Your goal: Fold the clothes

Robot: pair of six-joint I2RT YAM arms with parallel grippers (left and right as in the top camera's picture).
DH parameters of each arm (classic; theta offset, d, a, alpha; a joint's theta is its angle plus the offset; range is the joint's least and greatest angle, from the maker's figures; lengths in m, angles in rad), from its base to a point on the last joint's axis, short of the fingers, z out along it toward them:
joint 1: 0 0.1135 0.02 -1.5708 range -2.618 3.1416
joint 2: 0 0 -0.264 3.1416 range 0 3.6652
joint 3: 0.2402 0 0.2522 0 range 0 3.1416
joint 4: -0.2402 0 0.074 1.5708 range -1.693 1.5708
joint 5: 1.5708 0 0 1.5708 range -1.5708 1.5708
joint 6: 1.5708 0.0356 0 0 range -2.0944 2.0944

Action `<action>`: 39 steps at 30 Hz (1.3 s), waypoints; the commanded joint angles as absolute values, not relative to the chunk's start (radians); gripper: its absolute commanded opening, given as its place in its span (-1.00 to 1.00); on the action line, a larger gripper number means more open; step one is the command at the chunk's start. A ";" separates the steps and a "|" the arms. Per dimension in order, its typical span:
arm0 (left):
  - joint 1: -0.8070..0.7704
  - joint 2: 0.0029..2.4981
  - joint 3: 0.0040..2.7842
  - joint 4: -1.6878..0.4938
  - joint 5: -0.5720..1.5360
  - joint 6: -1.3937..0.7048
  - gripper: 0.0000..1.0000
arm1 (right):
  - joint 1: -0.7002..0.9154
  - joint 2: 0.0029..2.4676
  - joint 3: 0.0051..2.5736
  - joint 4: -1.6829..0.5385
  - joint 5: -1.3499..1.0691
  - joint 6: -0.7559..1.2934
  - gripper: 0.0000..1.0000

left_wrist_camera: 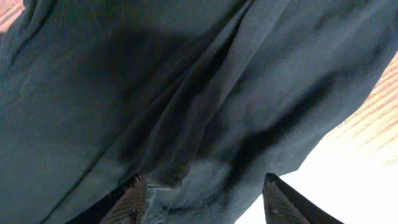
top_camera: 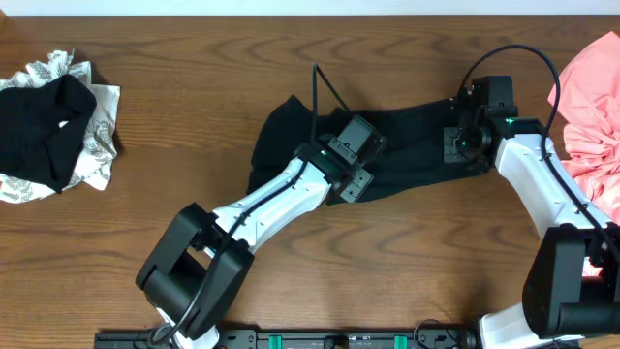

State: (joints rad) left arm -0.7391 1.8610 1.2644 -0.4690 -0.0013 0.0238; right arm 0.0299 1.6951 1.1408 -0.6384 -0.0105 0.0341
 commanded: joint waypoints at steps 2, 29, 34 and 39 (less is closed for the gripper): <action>-0.736 1.895 1.262 -0.452 -0.063 0.050 0.21 | 0.025 1.702 1.135 -0.639 -0.004 0.040 -0.72; -0.736 1.958 1.262 -0.382 -0.274 0.060 -0.14 | 0.025 1.702 1.135 -0.640 -0.004 0.040 -0.73; -0.736 1.958 1.262 -0.355 -0.275 0.060 -0.17 | 0.025 1.702 1.132 -0.639 -0.004 0.040 -0.72; -0.735 1.958 1.262 -0.302 -0.275 0.060 -0.17 | 0.025 1.702 1.129 -0.640 -0.004 0.040 -0.73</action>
